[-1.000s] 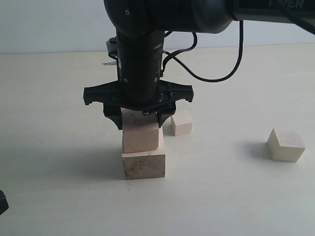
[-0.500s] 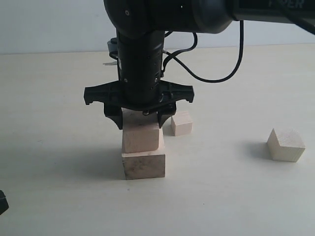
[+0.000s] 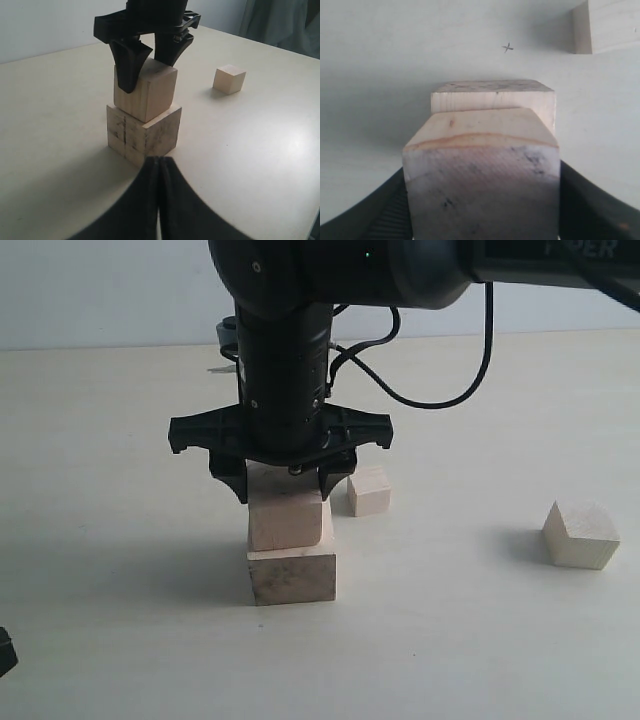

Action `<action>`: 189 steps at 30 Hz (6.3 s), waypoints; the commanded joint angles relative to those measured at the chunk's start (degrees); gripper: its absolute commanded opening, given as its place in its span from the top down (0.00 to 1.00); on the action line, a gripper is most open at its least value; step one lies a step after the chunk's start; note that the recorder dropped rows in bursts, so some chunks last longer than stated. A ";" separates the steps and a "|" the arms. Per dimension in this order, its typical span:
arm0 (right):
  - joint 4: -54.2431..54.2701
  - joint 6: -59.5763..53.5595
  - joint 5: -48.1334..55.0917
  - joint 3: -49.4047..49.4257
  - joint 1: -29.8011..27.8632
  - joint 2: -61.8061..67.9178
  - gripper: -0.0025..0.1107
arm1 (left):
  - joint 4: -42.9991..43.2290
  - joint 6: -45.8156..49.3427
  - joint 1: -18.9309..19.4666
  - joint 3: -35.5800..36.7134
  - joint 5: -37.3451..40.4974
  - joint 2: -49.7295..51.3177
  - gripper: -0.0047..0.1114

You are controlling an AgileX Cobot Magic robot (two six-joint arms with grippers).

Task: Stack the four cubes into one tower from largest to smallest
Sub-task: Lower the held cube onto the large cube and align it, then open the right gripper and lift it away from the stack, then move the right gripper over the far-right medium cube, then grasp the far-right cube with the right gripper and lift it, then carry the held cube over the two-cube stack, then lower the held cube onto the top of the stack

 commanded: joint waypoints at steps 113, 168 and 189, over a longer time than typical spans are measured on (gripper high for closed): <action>-0.40 -28.08 -10.69 39.37 -26.26 -37.83 0.97 | -0.25 -0.19 0.09 -0.02 -0.01 -0.38 0.96; 3.03 -13.38 3.32 -2.55 -0.72 -9.01 0.97 | -0.25 -0.17 0.09 -0.02 -0.01 -0.38 0.96; 3.43 -12.47 3.32 -2.55 -0.72 -6.43 0.97 | -0.25 -0.17 0.09 -0.02 -0.01 -0.38 0.96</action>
